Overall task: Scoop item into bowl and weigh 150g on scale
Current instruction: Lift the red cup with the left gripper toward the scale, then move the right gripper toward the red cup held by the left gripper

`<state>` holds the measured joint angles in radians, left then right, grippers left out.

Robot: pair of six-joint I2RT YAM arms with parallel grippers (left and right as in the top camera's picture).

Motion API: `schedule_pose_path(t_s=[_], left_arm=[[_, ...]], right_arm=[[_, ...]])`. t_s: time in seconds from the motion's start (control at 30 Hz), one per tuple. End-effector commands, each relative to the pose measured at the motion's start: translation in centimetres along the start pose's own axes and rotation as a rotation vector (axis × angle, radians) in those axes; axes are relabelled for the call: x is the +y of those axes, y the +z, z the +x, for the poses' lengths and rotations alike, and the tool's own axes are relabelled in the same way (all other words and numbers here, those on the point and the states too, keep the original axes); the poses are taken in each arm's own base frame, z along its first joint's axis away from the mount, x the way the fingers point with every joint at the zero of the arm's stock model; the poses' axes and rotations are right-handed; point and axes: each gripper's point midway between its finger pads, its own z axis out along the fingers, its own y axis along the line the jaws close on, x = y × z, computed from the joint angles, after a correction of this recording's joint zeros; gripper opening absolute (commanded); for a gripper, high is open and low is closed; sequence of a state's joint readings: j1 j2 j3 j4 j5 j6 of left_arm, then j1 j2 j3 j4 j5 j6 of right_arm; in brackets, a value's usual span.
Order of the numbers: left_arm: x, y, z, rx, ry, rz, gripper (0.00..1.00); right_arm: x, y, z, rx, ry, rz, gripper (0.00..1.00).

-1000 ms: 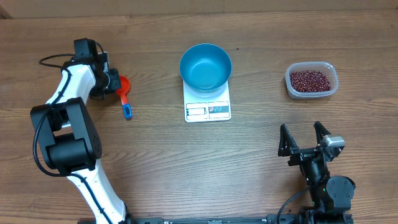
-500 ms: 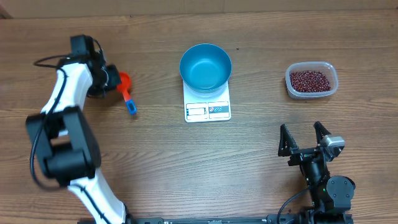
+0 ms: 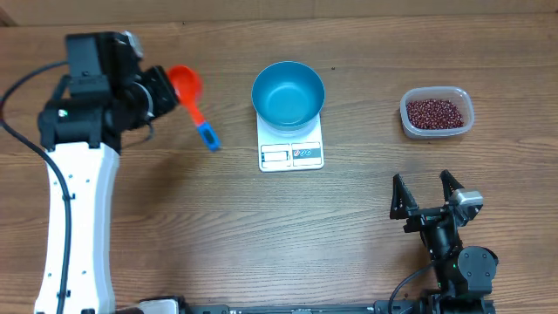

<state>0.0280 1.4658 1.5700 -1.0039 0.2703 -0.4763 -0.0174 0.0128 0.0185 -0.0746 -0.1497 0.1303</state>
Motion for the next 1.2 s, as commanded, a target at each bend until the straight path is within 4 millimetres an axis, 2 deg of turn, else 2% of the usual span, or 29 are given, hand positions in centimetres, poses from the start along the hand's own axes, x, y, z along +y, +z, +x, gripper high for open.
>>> schedule_pose_path(t_s=[0.0, 0.13, 0.37, 0.43, 0.57, 0.63, 0.87, 1.17], left_arm=[[-1.4, -1.1, 2.1, 0.036, -0.086, 0.004, 0.04], [-1.1, -0.8, 4.8, 0.102, -0.16, -0.075, 0.04], [-2.8, 1.3, 8.8, 0.194, -0.116, -0.066, 0.04], [-3.0, 2.2, 9.8, 0.205, -0.124, -0.073, 0.05], [-3.4, 4.1, 11.5, 0.226, -0.126, -0.058, 0.05], [-3.9, 4.8, 12.1, 0.236, -0.113, -0.029, 0.04], [-5.5, 5.5, 12.2, 0.215, -0.08, 0.025, 0.04], [-6.2, 5.6, 11.8, 0.195, -0.138, 0.047, 0.05]], right_arm=[[0.0, 0.0, 0.2, -0.003, 0.003, -0.003, 1.0], [0.0, 0.0, 0.2, -0.003, 0.003, -0.003, 1.0], [-0.1, 0.0, 0.2, -0.005, 0.004, 0.006, 1.0], [0.8, 0.0, 0.3, 0.002, 0.003, -0.047, 1.0], [4.2, -0.5, 0.5, 0.023, -0.003, -0.246, 1.0], [5.0, -0.7, 0.6, 0.033, -0.003, -0.291, 1.0], [5.8, -1.1, 0.3, 0.057, 0.077, -0.335, 1.0], [7.8, -2.3, -3.6, 0.1, 0.086, -0.393, 1.0]])
